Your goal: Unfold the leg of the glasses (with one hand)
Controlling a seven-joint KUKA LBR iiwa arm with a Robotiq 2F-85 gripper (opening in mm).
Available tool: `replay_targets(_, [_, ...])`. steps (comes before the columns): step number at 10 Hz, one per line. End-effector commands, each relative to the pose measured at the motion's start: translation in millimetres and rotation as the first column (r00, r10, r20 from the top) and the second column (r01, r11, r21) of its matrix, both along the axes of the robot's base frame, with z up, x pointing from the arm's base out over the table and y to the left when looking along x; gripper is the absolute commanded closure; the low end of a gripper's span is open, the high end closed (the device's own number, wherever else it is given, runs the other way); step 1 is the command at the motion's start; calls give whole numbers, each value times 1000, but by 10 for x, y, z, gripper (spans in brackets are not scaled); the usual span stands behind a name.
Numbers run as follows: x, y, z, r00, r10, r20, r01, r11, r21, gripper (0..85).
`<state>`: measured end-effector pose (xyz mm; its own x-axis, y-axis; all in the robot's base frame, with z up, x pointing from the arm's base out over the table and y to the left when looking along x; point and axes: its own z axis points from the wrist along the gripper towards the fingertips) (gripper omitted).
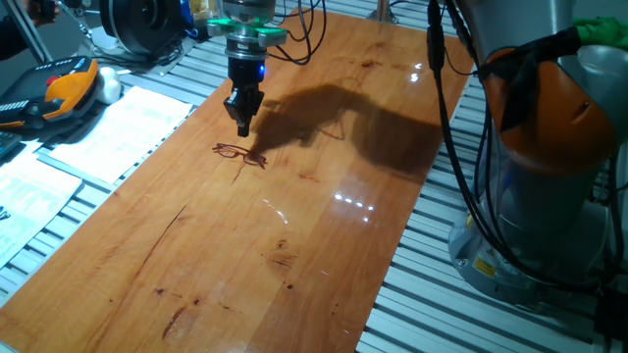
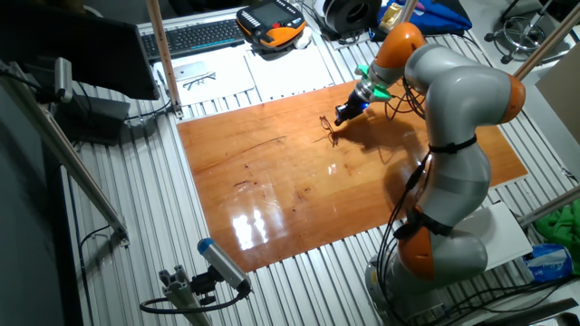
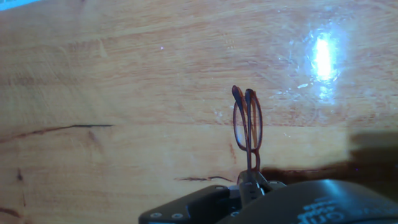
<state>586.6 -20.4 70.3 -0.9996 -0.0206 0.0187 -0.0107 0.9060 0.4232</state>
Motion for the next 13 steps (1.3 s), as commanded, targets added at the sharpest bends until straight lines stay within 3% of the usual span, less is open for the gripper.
replay_targets(1, [-4,-5,-30,1000,-8,-2,8,1000,14,850])
replay_targets(4, [-52,-48,-117,1000,-18,1,18,999,51,850])
replay_targets(10, [-192,1,-224,1000,-22,7,21,997,75,850])
replay_targets(13, [-218,23,-247,1000,-13,-6,13,996,89,850])
